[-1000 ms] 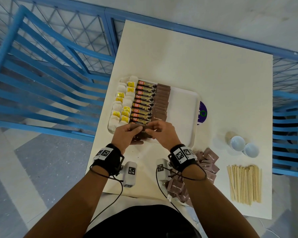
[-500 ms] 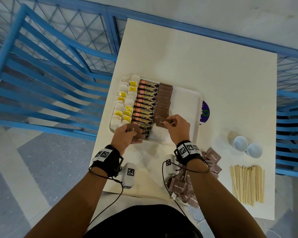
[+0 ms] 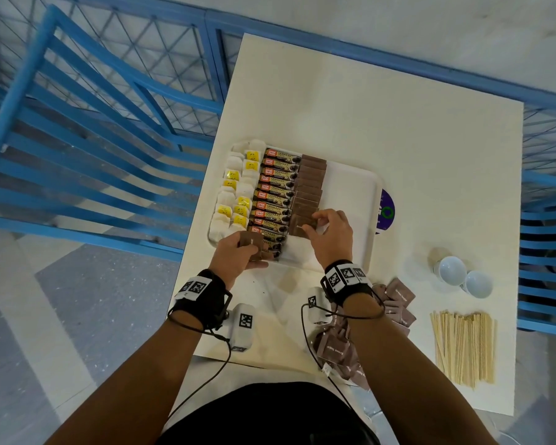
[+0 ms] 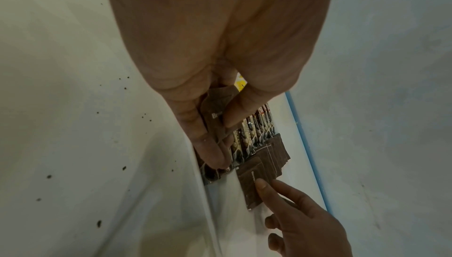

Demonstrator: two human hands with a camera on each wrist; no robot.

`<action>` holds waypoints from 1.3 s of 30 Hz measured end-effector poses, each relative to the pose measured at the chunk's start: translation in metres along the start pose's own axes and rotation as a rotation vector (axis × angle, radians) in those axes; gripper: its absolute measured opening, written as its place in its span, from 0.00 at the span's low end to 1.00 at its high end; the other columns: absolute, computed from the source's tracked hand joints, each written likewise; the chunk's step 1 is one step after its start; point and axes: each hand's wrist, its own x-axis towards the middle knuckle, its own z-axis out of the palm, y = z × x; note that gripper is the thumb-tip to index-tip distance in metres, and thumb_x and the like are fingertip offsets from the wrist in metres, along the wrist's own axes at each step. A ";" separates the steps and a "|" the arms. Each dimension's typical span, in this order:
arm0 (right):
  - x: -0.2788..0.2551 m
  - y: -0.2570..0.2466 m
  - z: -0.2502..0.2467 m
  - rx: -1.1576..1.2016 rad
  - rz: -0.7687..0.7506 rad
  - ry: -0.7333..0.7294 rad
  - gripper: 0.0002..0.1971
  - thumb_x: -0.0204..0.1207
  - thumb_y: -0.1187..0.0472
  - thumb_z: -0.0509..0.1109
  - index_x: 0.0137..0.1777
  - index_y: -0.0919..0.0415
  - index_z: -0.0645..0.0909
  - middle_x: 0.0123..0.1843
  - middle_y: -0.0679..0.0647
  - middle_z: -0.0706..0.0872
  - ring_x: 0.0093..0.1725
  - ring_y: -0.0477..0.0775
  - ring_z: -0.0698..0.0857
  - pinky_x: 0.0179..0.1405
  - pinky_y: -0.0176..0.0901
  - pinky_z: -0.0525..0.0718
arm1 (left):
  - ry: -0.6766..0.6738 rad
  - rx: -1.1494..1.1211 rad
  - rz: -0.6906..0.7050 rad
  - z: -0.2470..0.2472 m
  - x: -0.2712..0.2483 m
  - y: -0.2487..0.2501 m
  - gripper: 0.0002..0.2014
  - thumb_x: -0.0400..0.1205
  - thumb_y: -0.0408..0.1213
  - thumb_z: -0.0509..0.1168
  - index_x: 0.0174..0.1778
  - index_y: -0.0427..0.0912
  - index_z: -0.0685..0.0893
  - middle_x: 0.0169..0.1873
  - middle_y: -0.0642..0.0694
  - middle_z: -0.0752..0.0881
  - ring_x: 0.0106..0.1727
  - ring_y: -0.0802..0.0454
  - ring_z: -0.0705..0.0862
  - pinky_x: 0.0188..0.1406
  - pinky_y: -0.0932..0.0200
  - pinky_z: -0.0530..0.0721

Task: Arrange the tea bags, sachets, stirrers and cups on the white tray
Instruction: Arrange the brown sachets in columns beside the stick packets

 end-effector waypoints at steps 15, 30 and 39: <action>-0.039 -0.018 0.002 0.136 -0.145 -0.272 0.07 0.79 0.51 0.74 0.54 0.49 0.87 0.45 0.42 0.89 0.43 0.39 0.85 0.42 0.24 0.79 | -0.019 0.152 0.100 0.012 -0.002 -0.004 0.08 0.80 0.28 0.75 0.53 0.40 0.86 0.47 0.42 0.93 0.46 0.48 0.92 0.38 0.53 0.91; -0.040 -0.016 -0.001 0.069 -0.149 -0.295 0.06 0.78 0.55 0.77 0.52 0.54 0.88 0.45 0.43 0.87 0.41 0.38 0.81 0.41 0.20 0.73 | 0.087 0.151 0.181 0.012 -0.002 -0.010 0.05 0.83 0.32 0.73 0.45 0.45 0.92 0.35 0.46 0.93 0.35 0.51 0.90 0.36 0.56 0.90; -0.027 0.003 -0.006 0.135 0.147 -0.057 0.06 0.76 0.54 0.78 0.50 0.54 0.88 0.42 0.46 0.91 0.44 0.47 0.88 0.51 0.44 0.87 | 0.114 0.123 0.114 -0.001 -0.006 -0.016 0.04 0.83 0.33 0.74 0.43 0.39 0.92 0.32 0.41 0.89 0.33 0.47 0.86 0.38 0.53 0.91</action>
